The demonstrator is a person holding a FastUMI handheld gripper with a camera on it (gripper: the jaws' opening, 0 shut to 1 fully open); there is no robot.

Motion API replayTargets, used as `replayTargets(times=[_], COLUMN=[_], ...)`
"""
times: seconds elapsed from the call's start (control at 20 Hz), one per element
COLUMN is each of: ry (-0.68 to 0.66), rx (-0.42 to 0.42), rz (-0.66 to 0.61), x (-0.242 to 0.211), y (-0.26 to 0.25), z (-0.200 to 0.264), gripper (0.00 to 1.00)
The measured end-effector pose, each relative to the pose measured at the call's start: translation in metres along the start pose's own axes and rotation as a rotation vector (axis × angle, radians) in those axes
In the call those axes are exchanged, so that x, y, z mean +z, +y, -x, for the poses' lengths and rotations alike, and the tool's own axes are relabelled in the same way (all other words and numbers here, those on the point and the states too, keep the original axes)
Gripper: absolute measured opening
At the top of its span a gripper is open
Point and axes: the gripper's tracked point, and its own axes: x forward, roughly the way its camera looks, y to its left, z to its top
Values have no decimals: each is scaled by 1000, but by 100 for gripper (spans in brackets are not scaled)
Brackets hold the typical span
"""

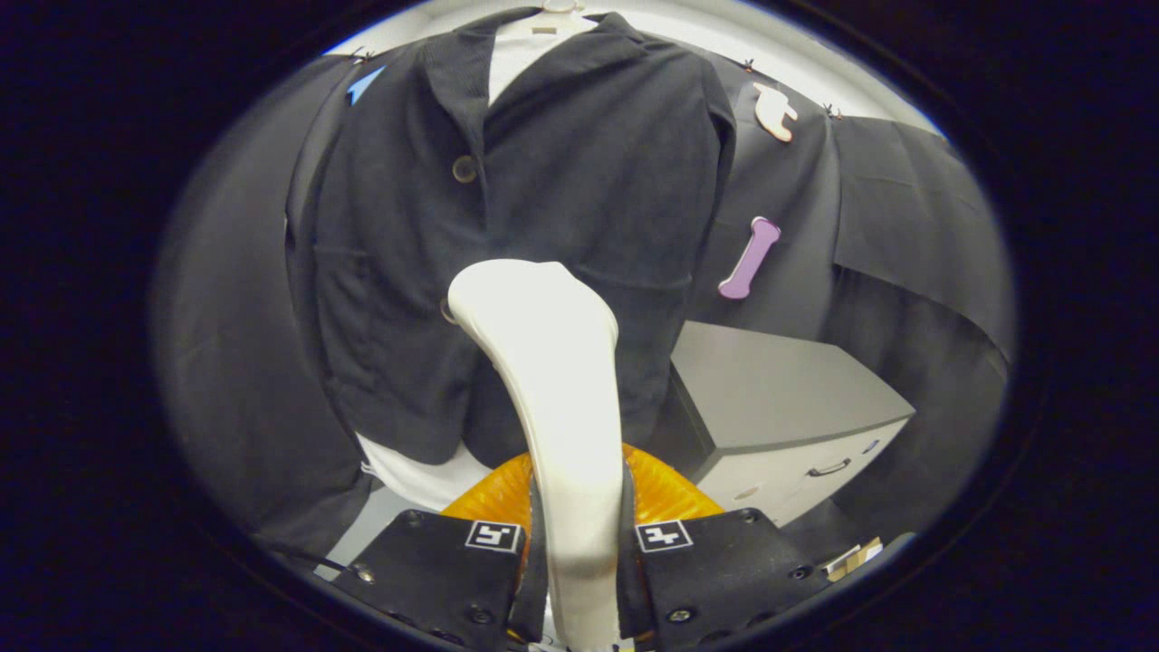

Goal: Iron the clothes twice with a garment steamer, once on the left side and once on the right side.

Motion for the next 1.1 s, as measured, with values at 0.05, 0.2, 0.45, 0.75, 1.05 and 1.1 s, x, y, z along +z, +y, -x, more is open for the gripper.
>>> replayTargets(times=[0.05,0.2,0.45,0.75,1.05,1.1], ry=[-19,-72,-130,-228,-284,-284], rx=[7,23,37,46,53,47], rz=[4,13,-2,-21,11,16], x=[10,43,96,169,210,212], y=[5,21,46,75,106,109], z=[4,12,20,30,28,26], gripper=[33,33,33,33,33,33])
